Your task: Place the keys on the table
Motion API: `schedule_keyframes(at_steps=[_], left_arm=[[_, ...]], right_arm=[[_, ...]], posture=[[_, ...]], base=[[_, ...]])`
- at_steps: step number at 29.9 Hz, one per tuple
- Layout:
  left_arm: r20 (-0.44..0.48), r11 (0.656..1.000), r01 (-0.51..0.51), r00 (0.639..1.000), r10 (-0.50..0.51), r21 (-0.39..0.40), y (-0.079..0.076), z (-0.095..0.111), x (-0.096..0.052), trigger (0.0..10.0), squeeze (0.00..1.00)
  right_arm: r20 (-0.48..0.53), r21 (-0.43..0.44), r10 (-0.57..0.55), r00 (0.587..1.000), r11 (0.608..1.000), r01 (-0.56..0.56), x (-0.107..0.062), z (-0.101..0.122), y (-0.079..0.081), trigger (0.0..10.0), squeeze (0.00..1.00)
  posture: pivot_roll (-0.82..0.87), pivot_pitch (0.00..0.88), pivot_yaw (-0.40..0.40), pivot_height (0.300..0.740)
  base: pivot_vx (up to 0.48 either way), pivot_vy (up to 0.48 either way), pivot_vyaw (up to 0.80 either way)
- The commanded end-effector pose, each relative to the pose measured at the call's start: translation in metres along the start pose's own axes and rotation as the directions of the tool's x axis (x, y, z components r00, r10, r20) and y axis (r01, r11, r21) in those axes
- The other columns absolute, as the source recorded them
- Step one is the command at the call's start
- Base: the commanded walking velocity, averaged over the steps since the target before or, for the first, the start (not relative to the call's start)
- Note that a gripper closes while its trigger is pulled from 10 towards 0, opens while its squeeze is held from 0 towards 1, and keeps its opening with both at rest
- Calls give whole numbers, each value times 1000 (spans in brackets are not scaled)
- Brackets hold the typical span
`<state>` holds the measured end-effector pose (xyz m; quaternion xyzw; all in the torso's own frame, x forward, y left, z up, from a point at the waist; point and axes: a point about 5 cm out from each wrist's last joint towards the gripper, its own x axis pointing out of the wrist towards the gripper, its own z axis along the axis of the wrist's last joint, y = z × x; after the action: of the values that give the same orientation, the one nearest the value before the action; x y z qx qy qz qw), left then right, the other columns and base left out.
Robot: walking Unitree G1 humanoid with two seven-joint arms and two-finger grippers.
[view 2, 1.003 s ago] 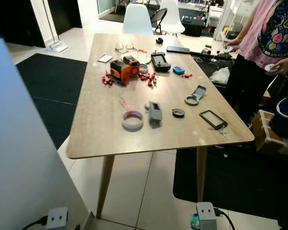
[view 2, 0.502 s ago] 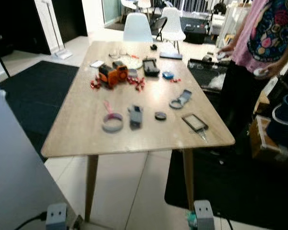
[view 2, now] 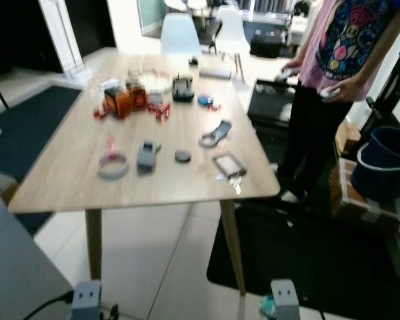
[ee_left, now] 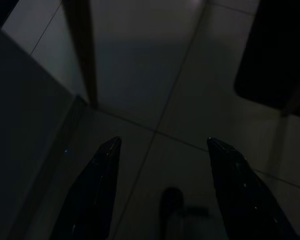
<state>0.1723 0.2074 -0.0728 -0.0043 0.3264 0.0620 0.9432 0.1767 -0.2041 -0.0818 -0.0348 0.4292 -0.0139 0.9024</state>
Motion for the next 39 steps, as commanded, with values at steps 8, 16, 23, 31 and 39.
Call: schedule_keyframes(at_steps=[8,16,23,31,39], left_arm=[[82,997,43,995,-49,68,-10,18,6,10000,0],[83,1000,11,996,-14,29,-9,21,8,10000,0],[93,1000,-14,996,16,-18,-8,25,9,10000,0],[92,1000,-22,995,24,-20,-8,25,9,10000,0],[84,1000,-22,996,24,-19,-10,22,8,10000,0]], right_arm=[[-8,2,1,1000,1000,-1,-1,-3,2,10000,0],[-3,-1,3,1000,1000,-3,0,-2,2,10000,0],[4,-3,10,1000,1000,-10,0,1,4,10000,0],[7,1,2,1000,1000,-2,1,3,1,10000,0],[5,2,-8,1000,1000,8,0,2,-2,10000,0]], posture=[[77,40,-42,740],[66,43,-36,740],[63,40,-39,740],[59,35,-45,740],[58,34,-47,740]], base=[[0,0,0],[0,0,0],[0,0,0],[0,0,0],[0,0,0]])
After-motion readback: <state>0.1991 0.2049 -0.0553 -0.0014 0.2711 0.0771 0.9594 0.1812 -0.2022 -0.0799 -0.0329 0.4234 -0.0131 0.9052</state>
